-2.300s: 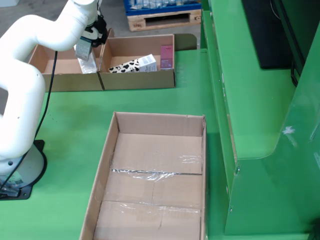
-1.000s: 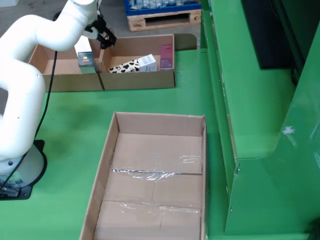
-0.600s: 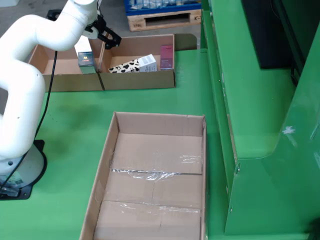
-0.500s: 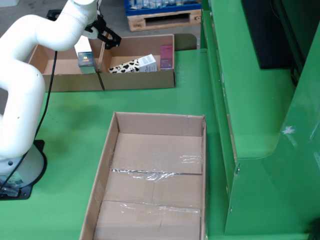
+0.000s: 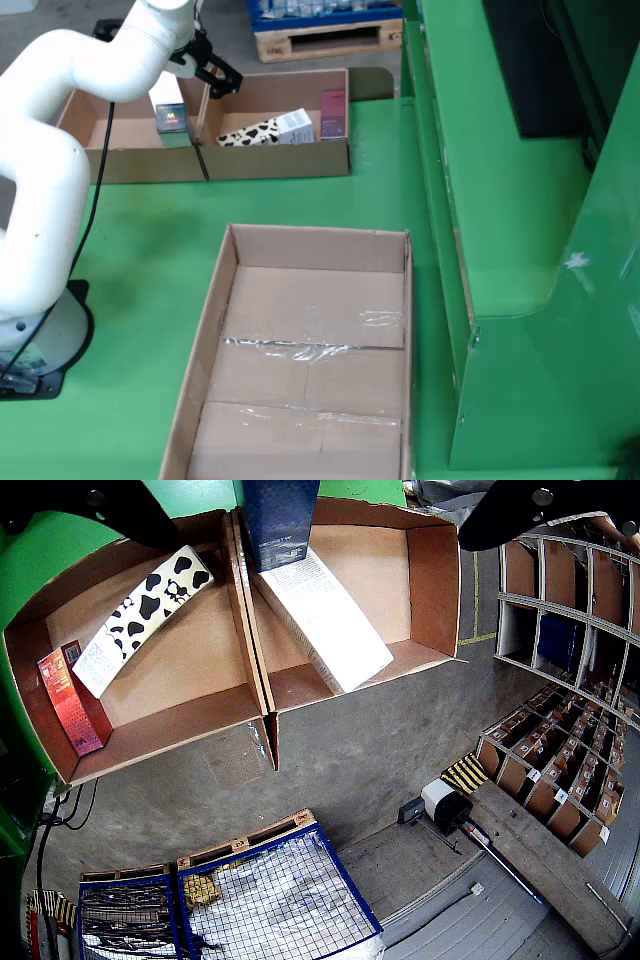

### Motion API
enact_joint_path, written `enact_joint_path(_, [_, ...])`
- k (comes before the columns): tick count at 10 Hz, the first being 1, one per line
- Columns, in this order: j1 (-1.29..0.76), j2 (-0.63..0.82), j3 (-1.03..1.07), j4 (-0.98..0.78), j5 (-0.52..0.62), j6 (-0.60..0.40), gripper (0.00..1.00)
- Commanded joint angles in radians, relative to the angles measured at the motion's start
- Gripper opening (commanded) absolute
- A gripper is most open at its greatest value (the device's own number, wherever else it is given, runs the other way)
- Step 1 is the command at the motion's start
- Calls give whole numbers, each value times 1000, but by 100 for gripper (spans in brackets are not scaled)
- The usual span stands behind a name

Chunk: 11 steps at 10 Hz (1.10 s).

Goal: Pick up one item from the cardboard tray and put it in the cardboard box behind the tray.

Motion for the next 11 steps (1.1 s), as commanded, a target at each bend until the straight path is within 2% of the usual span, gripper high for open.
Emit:
enact_joint_path(1, [-7,29,23,13,11,-6,100])
enact_joint_path(5, [-7,29,23,13,11,-6,100])
enact_joint_path(9, [-50,125,24,-65,18,-60,100])
enact_joint_path(10, [-43,90,350,-327,-51,-44,100])
enact_joint_path(11, [-43,90,350,-327,-51,-44,100])
